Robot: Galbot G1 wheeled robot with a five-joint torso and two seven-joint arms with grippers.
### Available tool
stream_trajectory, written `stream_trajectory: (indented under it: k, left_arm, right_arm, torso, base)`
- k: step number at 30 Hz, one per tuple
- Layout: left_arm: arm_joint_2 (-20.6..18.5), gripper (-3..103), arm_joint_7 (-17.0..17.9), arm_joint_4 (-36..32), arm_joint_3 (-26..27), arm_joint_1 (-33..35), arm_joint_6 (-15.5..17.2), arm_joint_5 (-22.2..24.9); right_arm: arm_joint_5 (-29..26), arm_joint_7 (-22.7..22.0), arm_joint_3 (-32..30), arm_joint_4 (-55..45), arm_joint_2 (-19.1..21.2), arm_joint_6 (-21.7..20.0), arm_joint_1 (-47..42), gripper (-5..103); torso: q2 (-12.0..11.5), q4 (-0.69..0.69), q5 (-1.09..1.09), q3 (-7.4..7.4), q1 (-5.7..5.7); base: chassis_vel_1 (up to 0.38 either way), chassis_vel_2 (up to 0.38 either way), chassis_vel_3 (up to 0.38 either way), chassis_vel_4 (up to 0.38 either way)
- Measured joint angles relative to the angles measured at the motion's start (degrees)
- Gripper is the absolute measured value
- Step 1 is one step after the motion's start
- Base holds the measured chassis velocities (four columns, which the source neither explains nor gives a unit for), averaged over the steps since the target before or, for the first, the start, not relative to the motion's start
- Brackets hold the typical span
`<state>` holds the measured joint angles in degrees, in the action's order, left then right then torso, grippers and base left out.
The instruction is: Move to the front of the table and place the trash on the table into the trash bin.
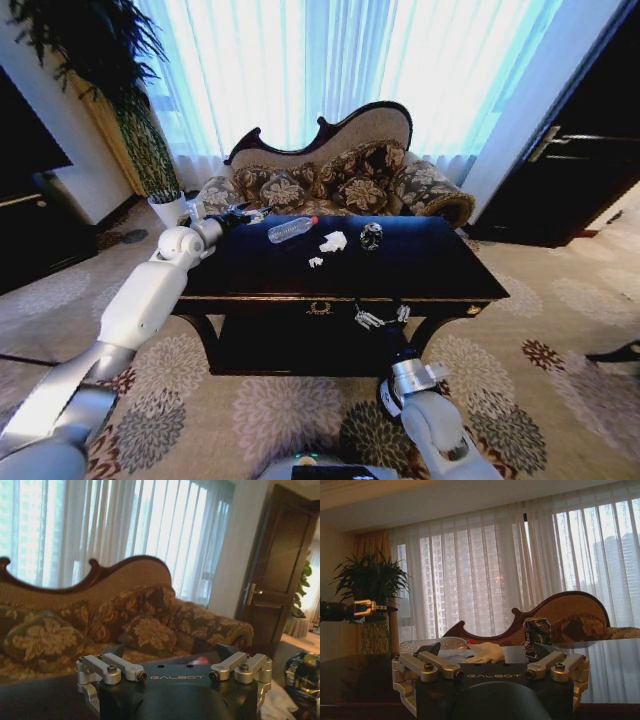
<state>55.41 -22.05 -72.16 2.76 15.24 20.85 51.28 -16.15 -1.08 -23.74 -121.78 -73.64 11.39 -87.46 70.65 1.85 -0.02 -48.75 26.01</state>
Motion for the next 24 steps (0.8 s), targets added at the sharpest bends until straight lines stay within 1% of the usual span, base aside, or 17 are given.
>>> stream_trajectory:
  k: [4,5,6,11,19,24]
  left_arm:
    - [1.0,100,0.0,2.8,-1.2,-1.2,0.6,-0.8]
    - [1.8,100,-0.1,5.2,-2.5,-2.4,0.7,-1.2]
    - [1.8,100,-0.1,5.2,-2.5,-2.4,0.7,-1.2]
    - [4.3,100,-1.0,10.3,-4.9,-4.6,-0.4,-2.4]
    - [5.4,100,-1.4,11.6,-7.2,-4.9,-1.2,-5.0]
    - [6.2,100,-1.5,12.3,-8.5,-5.0,-2.2,-5.4]
  right_arm:
    - [0.0,0.0,0.0,0.2,-0.1,0.0,0.0,100]
    - [0.3,0.1,0.1,0.5,-0.2,0.2,0.0,100]
    - [0.3,0.1,0.1,0.5,-0.2,0.2,0.0,100]
    - [0.7,0.1,0.3,0.7,-0.4,0.3,0.2,100]
    - [0.7,0.1,0.1,0.8,-0.3,0.2,0.2,100]
    - [0.7,0.2,0.3,1.0,-0.4,0.2,0.4,100]
  torso:
    - [0.0,0.01,0.00,0.00,0.00]
    - [0.0,0.01,0.01,0.00,0.00]
    - [0.0,0.01,0.01,0.00,0.00]
    - [0.0,0.01,0.01,0.00,0.00]
    - [0.0,0.01,0.01,0.00,0.00]
    - [0.0,0.01,0.01,0.00,0.00]
  base:
    - [0.000,0.000,0.000,0.000]
    - [0.000,0.000,0.000,0.000]
    - [0.000,0.000,0.000,0.000]
    - [0.000,0.000,0.000,0.000]
    - [0.000,0.000,0.000,0.000]
    - [0.000,0.000,0.000,0.000]
